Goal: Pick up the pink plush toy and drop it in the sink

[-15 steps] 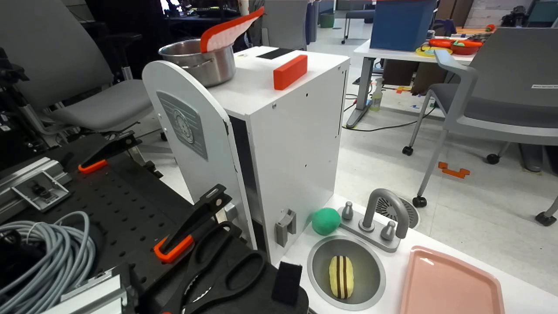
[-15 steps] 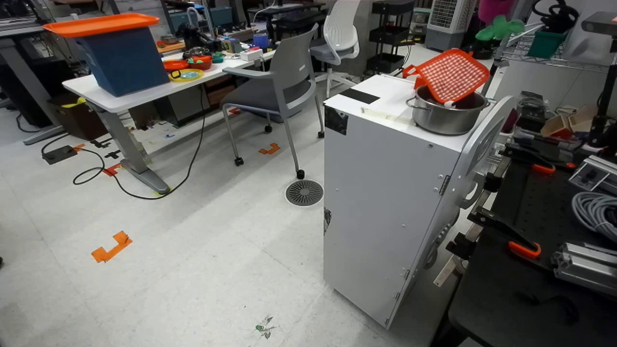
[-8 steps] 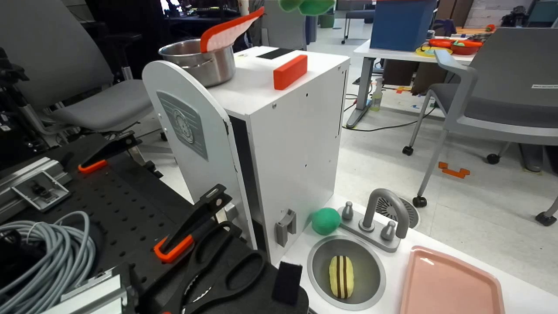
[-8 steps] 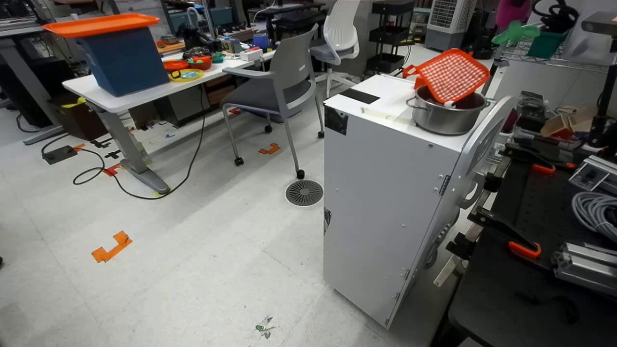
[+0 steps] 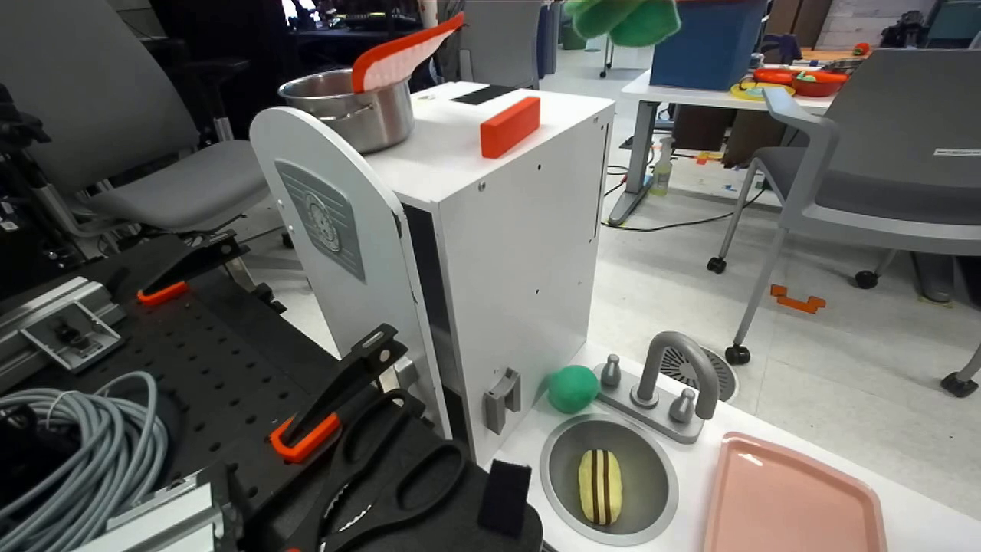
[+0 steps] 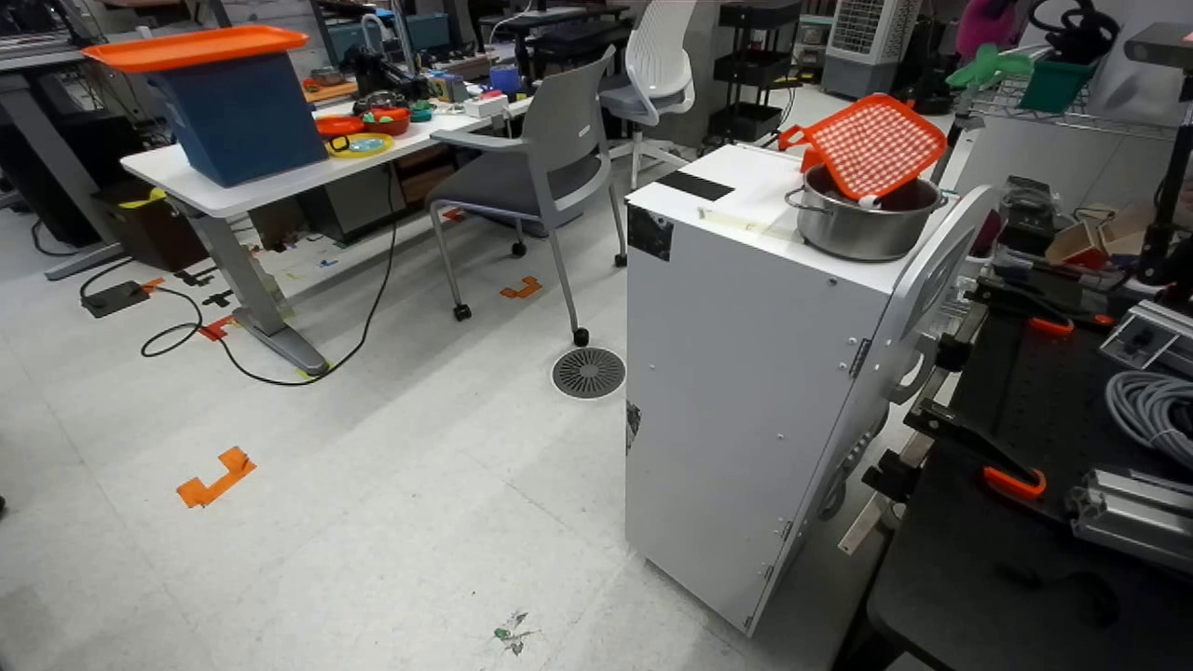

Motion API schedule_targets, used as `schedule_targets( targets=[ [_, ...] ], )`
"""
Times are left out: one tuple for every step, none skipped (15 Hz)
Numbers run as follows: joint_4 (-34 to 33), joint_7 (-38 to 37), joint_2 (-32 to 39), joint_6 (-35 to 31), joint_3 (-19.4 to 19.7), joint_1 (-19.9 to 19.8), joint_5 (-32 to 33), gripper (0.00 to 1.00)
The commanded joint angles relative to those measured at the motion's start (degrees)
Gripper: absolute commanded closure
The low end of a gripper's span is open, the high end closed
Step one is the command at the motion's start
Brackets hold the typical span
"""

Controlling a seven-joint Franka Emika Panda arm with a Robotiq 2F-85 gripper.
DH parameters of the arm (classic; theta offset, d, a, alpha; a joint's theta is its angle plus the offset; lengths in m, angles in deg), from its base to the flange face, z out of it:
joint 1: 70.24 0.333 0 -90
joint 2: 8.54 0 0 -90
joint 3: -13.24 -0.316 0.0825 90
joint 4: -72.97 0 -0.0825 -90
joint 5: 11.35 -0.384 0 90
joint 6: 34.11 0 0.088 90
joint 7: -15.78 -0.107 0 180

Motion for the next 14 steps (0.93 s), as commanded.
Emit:
schedule_targets(
  targets=[
    [-5.3,-1.6,4.0,1.6,0.1,0.5,-0.5,0.98],
    [-6.0,-1.6,4.9,1.5,0.1,0.7,-0.4,0.98],
    [-6.7,-1.9,5.7,1.4,0.1,0.8,0.0,0.98],
    [-7.3,-1.7,6.4,1.7,0.2,1.0,-0.3,0.98],
    [-7.7,-1.7,6.8,1.8,0.2,1.1,0.0,0.73],
    [-7.9,-1.6,7.3,1.8,0.2,1.3,0.1,0.68],
    [-7.9,-1.1,7.9,1.7,0.2,1.5,0.0,0.61],
    [-8.0,-1.2,8.3,1.6,0.2,1.7,0.1,0.54],
    [-8.0,-1.1,8.7,1.5,0.2,1.9,-0.1,0.46],
    [-7.9,-0.8,8.8,1.4,0.1,2.0,-0.3,0.4],
    [-7.8,-0.6,8.9,1.3,0.1,2.2,-0.4,0.31],
    [-7.7,-0.4,9.0,1.2,0.1,2.3,-0.3,0.25],
    [-7.7,-0.4,9.1,1.1,0.1,2.5,-0.2,0.16],
    [-7.6,-0.3,9.0,1.1,0.0,2.6,-0.3,0.1]
  ],
)
